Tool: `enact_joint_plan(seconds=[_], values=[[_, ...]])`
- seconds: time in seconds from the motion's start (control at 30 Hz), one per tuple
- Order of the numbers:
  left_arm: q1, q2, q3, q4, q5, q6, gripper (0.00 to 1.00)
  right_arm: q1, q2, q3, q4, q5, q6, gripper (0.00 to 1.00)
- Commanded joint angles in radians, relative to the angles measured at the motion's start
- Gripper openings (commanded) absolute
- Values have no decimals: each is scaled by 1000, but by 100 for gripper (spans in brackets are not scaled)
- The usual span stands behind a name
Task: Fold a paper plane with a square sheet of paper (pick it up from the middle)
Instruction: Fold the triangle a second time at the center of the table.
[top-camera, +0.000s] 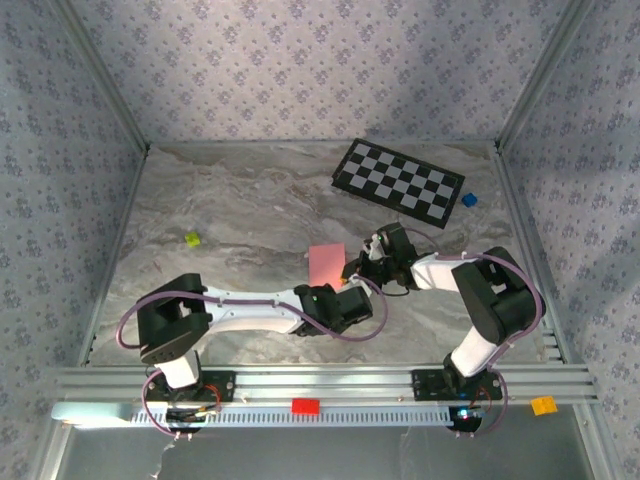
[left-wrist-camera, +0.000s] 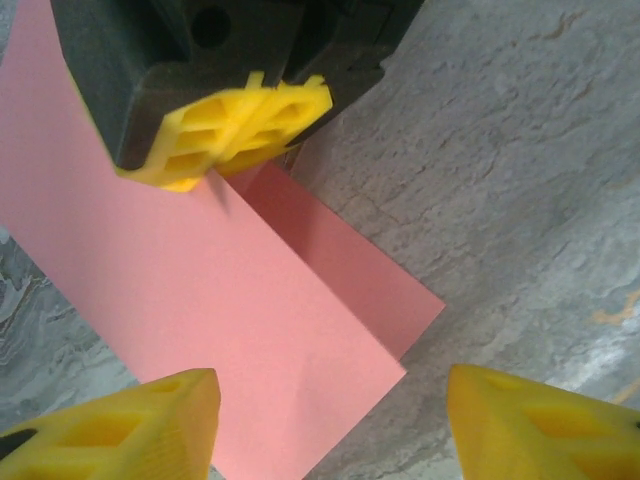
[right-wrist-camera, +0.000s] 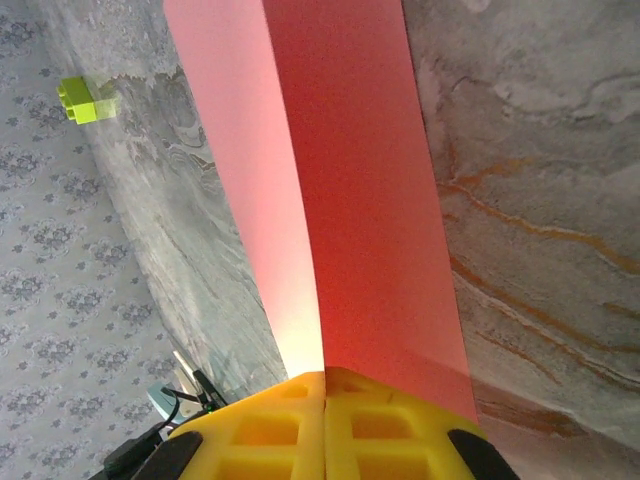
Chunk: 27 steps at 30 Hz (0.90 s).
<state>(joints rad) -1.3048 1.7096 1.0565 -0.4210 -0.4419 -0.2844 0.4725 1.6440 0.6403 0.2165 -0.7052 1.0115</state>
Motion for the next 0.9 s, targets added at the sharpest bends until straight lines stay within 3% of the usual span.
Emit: enact_joint_plan(seconds=[0.0,0.63,0.73,0.87], values=[[-8,6,33,-33,-41,7,54,-6,8,18,-23,-28,-21,7],[-7,-35,23,-29,-55,-7,0,-13,-19,4,-29,-8,-26,11],[1,-47,20,-21,-30,-19,0,-20,-59,-6,-49,26,-35,17],[43,-83,-2,11,89,-56,0,-38,-165,-33,-141,127,-67,29]])
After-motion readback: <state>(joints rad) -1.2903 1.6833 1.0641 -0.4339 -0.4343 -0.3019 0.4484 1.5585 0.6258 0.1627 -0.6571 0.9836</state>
